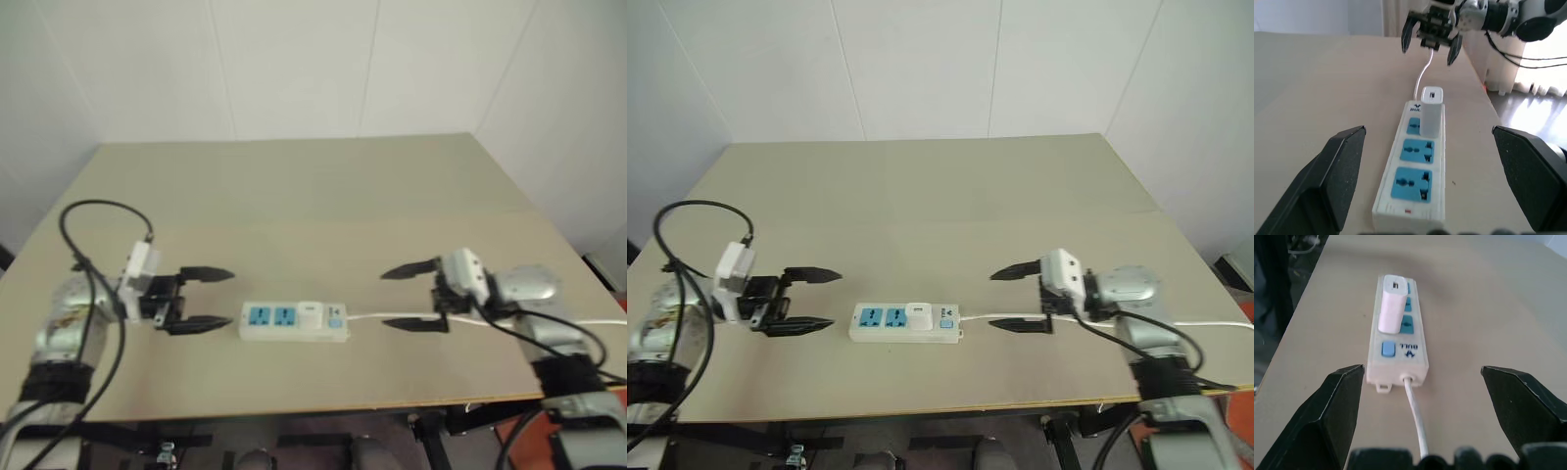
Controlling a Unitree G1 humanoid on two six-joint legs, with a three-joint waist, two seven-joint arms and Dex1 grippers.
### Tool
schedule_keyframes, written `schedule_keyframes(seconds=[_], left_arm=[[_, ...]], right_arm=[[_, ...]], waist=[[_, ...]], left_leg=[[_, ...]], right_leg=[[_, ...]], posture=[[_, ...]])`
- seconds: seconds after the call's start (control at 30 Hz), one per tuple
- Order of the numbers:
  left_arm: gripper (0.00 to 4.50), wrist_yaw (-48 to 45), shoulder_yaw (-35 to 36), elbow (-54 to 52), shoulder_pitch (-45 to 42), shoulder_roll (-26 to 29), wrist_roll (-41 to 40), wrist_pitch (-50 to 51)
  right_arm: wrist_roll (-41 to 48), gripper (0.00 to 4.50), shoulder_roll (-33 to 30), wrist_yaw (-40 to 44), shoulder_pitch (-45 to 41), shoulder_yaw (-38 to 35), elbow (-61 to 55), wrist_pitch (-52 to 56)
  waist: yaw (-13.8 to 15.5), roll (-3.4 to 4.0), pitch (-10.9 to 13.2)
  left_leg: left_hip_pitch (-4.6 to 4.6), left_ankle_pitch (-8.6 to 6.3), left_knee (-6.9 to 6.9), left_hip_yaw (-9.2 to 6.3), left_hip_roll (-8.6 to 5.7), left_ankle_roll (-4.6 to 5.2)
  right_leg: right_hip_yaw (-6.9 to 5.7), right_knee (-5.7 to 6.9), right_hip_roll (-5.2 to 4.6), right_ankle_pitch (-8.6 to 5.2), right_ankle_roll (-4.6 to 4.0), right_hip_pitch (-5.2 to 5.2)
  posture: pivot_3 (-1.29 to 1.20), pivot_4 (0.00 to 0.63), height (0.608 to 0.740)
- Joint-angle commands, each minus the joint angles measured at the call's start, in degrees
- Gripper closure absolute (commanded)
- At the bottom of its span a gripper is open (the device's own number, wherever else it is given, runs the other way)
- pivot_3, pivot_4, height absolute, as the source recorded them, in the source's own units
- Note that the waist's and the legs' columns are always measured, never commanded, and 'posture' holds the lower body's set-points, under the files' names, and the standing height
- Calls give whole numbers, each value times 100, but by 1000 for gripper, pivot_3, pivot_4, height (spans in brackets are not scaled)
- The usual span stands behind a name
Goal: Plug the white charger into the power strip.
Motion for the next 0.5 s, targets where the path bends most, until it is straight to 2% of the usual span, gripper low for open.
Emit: schedule_keyframes(seconds=[0.03,0.2,0.5], left_arm=[[0,-22,455,-195,190,520,-308,-18],[0,-22,688,-186,441,828,-443,-36],[0,-16,759,-78,275,566,-209,-42]], right_arm=[[251,32,-592,325,223,-432,-358,99],[375,32,-1021,437,560,-677,-415,59],[387,32,-1121,265,790,-753,-565,187]], waist=[[13,0,2],[55,1,7],[113,1,7]], left_leg=[[0,0,0,1,0,0],[-1,-1,-1,7,1,1],[-13,0,0,9,1,1]], right_leg=[[0,0,-1,0,1,0],[-3,-13,-4,-1,1,3],[-5,-28,-5,2,0,3]], posture=[[0,150,740],[0,150,740],[0,150,740]])
